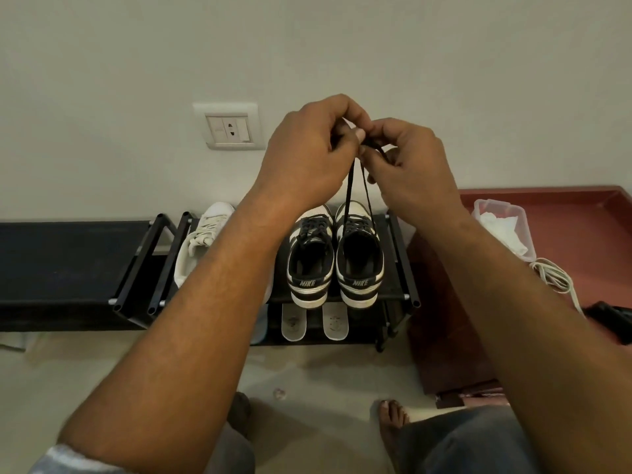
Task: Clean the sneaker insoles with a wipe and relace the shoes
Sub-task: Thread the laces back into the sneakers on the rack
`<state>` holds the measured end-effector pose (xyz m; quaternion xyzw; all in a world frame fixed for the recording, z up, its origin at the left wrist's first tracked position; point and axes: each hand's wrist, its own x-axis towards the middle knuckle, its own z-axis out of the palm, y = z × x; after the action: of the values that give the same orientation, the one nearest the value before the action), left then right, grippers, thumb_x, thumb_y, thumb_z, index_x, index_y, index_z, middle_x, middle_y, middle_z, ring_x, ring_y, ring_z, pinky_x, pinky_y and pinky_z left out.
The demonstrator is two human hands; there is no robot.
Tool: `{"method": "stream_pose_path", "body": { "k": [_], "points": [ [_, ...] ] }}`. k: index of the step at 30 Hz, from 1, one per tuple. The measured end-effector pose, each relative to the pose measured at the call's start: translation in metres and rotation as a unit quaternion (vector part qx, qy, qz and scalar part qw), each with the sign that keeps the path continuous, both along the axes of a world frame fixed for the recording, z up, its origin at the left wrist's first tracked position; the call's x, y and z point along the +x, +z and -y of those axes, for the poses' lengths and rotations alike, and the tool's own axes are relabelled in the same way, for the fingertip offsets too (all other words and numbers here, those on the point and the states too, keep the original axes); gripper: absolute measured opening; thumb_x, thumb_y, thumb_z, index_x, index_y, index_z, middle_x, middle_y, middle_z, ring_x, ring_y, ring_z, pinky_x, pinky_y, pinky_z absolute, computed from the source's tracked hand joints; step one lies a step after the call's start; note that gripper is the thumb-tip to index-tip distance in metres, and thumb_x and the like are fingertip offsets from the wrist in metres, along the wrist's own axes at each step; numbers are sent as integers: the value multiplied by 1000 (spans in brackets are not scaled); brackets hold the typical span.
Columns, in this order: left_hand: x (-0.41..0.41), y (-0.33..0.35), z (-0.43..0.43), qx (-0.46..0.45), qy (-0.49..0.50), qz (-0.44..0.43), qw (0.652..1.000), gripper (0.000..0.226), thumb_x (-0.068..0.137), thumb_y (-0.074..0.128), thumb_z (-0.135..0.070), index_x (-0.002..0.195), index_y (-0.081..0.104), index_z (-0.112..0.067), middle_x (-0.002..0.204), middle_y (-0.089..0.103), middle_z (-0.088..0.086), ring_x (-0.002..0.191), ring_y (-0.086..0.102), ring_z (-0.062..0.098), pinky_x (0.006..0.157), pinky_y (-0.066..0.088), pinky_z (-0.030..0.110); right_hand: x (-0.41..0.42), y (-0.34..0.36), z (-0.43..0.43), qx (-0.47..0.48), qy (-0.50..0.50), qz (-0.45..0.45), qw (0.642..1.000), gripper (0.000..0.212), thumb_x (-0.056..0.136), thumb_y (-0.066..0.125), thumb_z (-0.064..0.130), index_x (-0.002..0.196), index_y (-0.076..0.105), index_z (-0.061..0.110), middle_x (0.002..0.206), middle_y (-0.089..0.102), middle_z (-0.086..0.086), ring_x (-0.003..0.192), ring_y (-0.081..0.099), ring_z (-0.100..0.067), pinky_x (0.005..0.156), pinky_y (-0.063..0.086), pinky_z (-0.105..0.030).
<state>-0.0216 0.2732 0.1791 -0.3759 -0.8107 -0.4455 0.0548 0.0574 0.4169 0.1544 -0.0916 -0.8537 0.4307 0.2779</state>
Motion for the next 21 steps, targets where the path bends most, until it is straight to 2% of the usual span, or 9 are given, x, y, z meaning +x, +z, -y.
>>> {"method": "stream_pose_path", "body": {
  "k": [3, 5, 8, 11, 14, 15, 17, 19, 21],
  "points": [
    [3, 8, 4, -18, 16, -65, 998, 11, 95, 70, -35, 106, 72, -36, 86, 73, -17, 83, 68, 5, 79, 55, 33, 1, 9, -2, -2, 12, -24, 1000, 19, 96, 69, 24, 113, 79, 24, 93, 78, 14, 73, 69, -9, 77, 61, -34],
    [5, 14, 6, -8, 21, -76, 997, 13, 91, 73, -40, 104, 72, -37, 86, 73, -19, 86, 69, 5, 81, 58, 37, 2, 14, -3, -29, 27, -40, 998, 23, 92, 71, 20, 113, 79, 23, 96, 79, 11, 79, 71, -9, 82, 61, -34],
    [3, 22, 11, 9, 26, -73, 997, 14, 88, 77, -42, 101, 73, -36, 82, 70, -20, 85, 70, 5, 81, 59, 38, 3, 19, -1, -81, 60, -67, 993, 34, 87, 68, 5, 117, 78, 18, 99, 80, 8, 85, 70, -8, 84, 59, -29],
    [0, 25, 17, 18, 25, -66, 997, 13, 88, 76, -40, 99, 75, -34, 83, 72, -20, 87, 71, 8, 84, 60, 40, 5, 22, 3, -81, 82, -63, 991, 47, 83, 61, -4, 122, 77, 18, 103, 80, 6, 97, 72, -12, 79, 61, -30],
    [-1, 27, 21, 24, 17, -71, 997, 13, 87, 76, -38, 99, 75, -33, 87, 75, -18, 90, 73, 7, 88, 60, 41, 5, 20, 4, -51, 83, -51, 994, 56, 82, 56, -9, 127, 75, 18, 108, 79, 6, 106, 73, -10, 69, 57, -22],
    [-1, 29, 23, 21, 13, -75, 997, 13, 87, 77, -37, 99, 75, -33, 88, 76, -19, 92, 73, 6, 91, 59, 42, 4, 19, 4, -46, 70, -58, 995, 52, 84, 59, -8, 125, 76, 19, 107, 80, 7, 105, 73, -9, 73, 58, -24],
    [-2, 33, 26, 12, 10, -90, 996, 14, 87, 78, -40, 100, 75, -36, 91, 76, -21, 96, 72, 3, 98, 56, 46, 2, 20, 3, -61, 40, -86, 994, 36, 89, 70, 1, 118, 79, 21, 102, 80, 8, 102, 75, -9, 87, 62, -37],
    [-3, 36, 29, 13, 11, -102, 995, 14, 87, 77, -42, 99, 74, -38, 91, 75, -22, 96, 72, 3, 100, 54, 49, 2, 21, 2, -80, 18, -102, 991, 25, 90, 78, 12, 112, 81, 23, 97, 81, 9, 97, 76, -9, 90, 62, -42],
    [-5, 39, 30, 25, 3, -106, 994, 10, 89, 77, -40, 98, 76, -36, 91, 76, -21, 95, 72, 5, 95, 57, 45, 2, 22, 3, -85, 7, -109, 990, 18, 89, 82, 20, 107, 83, 23, 94, 81, 9, 94, 77, -9, 90, 62, -43]
  ]
}}
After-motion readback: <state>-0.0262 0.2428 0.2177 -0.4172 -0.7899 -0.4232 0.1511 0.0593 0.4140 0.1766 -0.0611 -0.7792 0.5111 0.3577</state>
